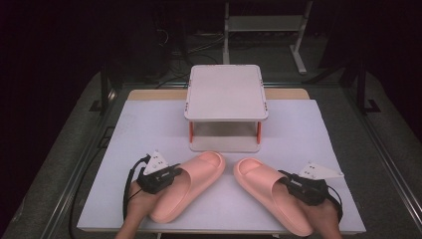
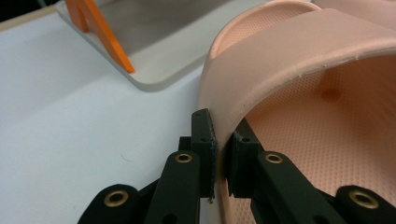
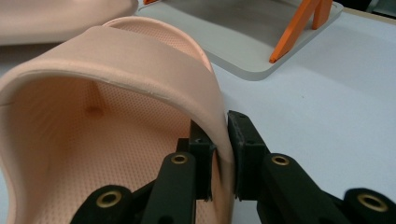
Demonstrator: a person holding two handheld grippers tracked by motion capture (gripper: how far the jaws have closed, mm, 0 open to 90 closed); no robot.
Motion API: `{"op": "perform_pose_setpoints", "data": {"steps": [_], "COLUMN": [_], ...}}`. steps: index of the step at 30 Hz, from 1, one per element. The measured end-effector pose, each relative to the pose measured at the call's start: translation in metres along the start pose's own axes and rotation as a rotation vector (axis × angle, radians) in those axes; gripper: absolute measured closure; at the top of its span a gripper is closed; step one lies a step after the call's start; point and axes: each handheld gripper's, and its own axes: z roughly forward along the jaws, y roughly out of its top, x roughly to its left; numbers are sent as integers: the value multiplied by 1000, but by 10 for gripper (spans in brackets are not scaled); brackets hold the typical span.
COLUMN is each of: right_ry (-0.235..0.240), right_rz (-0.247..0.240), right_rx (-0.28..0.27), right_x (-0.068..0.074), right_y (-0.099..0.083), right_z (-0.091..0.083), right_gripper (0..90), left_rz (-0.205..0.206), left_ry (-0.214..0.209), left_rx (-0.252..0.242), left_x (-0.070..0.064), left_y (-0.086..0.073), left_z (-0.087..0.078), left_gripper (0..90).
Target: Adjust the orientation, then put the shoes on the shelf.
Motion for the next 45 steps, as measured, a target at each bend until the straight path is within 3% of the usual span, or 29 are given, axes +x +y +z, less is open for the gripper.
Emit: {"op": "perform_pose_setpoints", "data": {"steps": [14, 21, 28, 33, 36, 45], "right_ry": [40, 90, 114, 136, 150, 197], "right_rz": [9, 44, 40, 4, -6, -36], "right_rx": [-67, -116, -104, -88, -82, -77], "right_x": [6, 4, 9, 16, 19, 16], "right_y": [7, 12, 21, 35, 44, 73], "right_z": [-15, -25, -30, -31, -33, -36], "right_gripper": [797, 797, 797, 806, 808, 818], "left_rz": [-7, 0, 11, 43, 43, 70], "left_ry": [20, 11, 10, 15, 21, 29], "left_rx": [-59, -81, -140, -156, -172, -199], "left_x": [5, 5, 8, 9, 12, 23], "left_y": [8, 15, 33, 48, 55, 83], "left_z": [-23, -35, -50, -58, -62, -69], "left_gripper": [831, 831, 831, 831, 831, 831]}}
